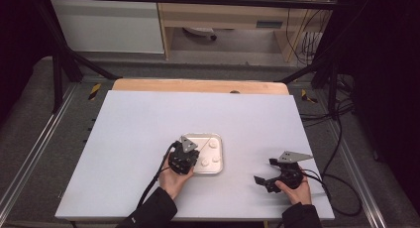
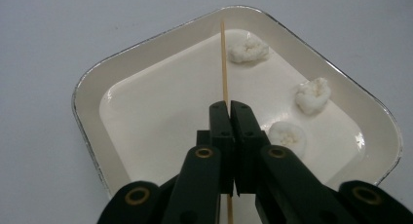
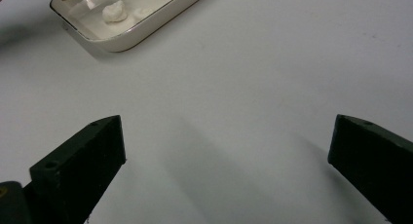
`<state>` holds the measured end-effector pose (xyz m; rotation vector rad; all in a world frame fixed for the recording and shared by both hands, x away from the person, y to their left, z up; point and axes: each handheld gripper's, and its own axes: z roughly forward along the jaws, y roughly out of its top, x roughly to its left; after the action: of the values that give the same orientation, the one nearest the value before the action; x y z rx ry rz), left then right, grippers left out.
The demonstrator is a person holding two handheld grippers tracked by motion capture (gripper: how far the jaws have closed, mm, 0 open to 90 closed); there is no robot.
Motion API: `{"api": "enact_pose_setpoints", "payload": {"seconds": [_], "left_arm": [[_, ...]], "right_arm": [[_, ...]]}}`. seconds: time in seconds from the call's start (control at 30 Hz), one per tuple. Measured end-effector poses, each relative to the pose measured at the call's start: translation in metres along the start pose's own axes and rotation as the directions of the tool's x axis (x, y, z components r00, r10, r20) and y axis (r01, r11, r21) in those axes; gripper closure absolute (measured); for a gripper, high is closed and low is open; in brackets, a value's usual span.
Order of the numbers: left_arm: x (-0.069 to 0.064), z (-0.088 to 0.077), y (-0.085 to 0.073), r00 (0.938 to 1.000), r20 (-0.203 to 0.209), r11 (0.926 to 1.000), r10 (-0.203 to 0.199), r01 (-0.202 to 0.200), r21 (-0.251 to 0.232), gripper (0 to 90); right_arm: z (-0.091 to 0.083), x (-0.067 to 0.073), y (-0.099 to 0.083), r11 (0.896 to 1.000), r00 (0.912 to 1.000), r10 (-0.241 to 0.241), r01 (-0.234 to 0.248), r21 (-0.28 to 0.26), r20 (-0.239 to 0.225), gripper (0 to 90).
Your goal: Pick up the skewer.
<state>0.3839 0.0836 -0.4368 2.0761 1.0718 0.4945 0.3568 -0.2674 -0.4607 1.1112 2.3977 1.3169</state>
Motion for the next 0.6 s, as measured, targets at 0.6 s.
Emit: {"api": "enact_pose_setpoints", "payload": {"seconds": [0.6], "left_arm": [[0.019,-0.022,0.005,0.9937,0.086,0.9975,0.071,-0.071,-0.004,88.8]], "right_arm": [[0.006,0.008,0.006,0.998,0.9976,-0.056,0.056,0.008,0.040,0.6]]}}
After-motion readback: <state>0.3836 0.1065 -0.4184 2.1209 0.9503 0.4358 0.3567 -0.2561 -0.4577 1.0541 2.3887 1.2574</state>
